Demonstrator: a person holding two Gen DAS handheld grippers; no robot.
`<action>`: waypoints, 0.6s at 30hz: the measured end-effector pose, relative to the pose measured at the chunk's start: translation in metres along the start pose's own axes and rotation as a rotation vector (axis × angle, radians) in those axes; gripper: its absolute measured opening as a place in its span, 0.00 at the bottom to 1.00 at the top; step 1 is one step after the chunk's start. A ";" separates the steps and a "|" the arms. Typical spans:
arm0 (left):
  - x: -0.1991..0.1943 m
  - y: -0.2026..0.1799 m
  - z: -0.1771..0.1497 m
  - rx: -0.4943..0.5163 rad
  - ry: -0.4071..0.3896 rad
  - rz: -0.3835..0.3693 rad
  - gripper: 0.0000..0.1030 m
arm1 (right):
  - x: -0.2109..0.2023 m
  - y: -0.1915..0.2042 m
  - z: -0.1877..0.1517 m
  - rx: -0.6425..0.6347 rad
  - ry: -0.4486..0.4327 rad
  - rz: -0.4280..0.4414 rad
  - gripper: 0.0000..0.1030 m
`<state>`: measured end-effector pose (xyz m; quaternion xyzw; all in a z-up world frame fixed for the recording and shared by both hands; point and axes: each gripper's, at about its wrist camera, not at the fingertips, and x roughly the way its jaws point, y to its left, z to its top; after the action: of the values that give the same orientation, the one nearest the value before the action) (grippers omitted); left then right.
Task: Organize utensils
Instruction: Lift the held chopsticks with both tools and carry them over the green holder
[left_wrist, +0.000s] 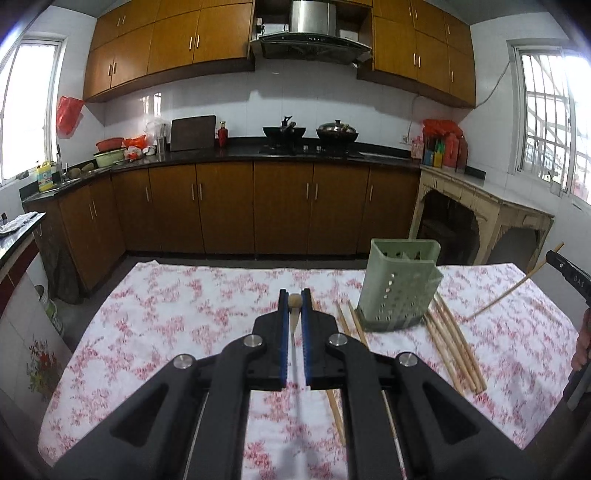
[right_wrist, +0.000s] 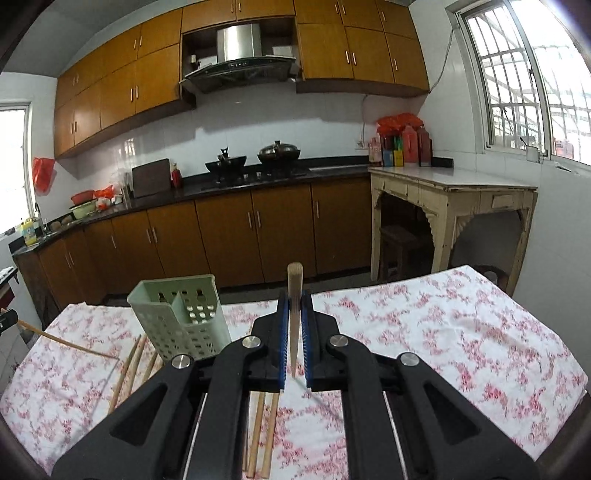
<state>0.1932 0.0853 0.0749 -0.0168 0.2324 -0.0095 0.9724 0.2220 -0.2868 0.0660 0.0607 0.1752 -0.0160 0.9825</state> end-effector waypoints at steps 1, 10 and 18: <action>0.001 0.000 0.002 -0.002 -0.002 0.002 0.07 | 0.001 0.001 0.003 -0.001 -0.002 -0.004 0.07; -0.003 -0.001 0.043 0.005 -0.046 0.002 0.07 | 0.001 0.006 0.042 0.006 -0.038 0.020 0.07; -0.032 -0.022 0.115 -0.011 -0.175 -0.097 0.07 | -0.015 0.018 0.103 0.039 -0.136 0.127 0.07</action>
<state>0.2164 0.0677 0.1931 -0.0343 0.1453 -0.0538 0.9873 0.2440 -0.2821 0.1695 0.0896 0.1033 0.0390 0.9898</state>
